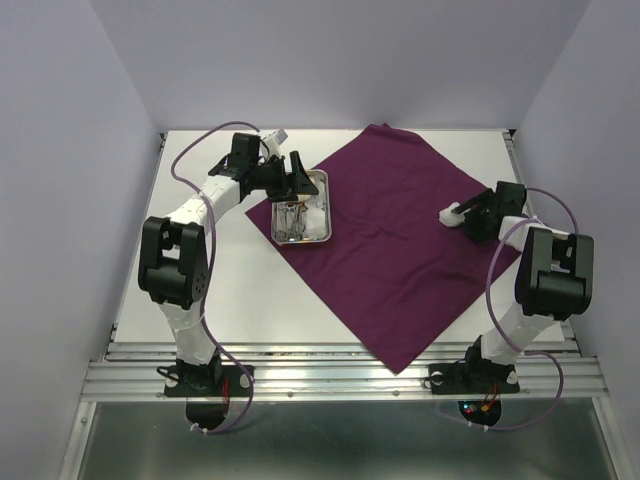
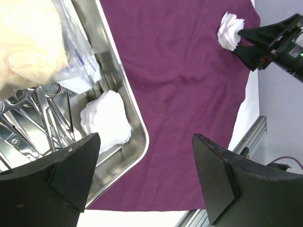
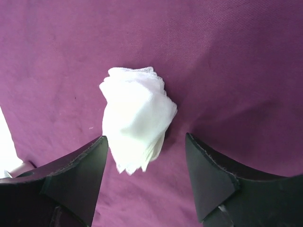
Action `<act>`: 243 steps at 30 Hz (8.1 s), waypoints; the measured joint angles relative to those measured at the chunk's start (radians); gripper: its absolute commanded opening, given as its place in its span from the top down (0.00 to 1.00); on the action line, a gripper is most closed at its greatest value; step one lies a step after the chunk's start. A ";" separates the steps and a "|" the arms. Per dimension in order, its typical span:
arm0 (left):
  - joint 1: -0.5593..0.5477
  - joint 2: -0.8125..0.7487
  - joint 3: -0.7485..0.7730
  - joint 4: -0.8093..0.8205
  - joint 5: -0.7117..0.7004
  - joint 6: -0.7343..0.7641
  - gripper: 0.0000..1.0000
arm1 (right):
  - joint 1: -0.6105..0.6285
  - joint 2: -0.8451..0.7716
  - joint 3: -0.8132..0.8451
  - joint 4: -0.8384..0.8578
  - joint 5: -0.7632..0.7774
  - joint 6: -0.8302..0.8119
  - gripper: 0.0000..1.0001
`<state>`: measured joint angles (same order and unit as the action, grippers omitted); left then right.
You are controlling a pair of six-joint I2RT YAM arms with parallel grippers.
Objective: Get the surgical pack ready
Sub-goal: Pick up the medical item from the surgical kit, then place the medical item in the container, then move the container from the surgical kit.
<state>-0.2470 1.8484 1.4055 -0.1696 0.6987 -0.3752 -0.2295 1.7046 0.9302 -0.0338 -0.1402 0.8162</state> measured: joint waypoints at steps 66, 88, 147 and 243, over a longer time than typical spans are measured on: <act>-0.047 -0.051 -0.048 0.291 0.249 -0.098 0.01 | 0.327 0.041 0.040 0.694 -0.747 0.288 0.99; -0.124 0.013 -0.052 0.473 0.278 -0.120 0.01 | 0.449 0.089 0.126 0.768 -0.849 0.351 0.99; -0.101 0.041 -0.166 0.796 0.383 -0.391 1.00 | 0.480 0.121 0.154 0.629 -0.842 0.224 0.11; 0.085 -0.041 -0.040 -0.094 -0.065 0.077 0.98 | 0.439 -0.030 0.240 0.017 -0.562 -0.166 0.08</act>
<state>-0.1616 1.8076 1.3651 -0.2638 0.6334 -0.2985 0.2092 1.6749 1.1702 -0.0166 -0.7021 0.6506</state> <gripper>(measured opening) 0.204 0.921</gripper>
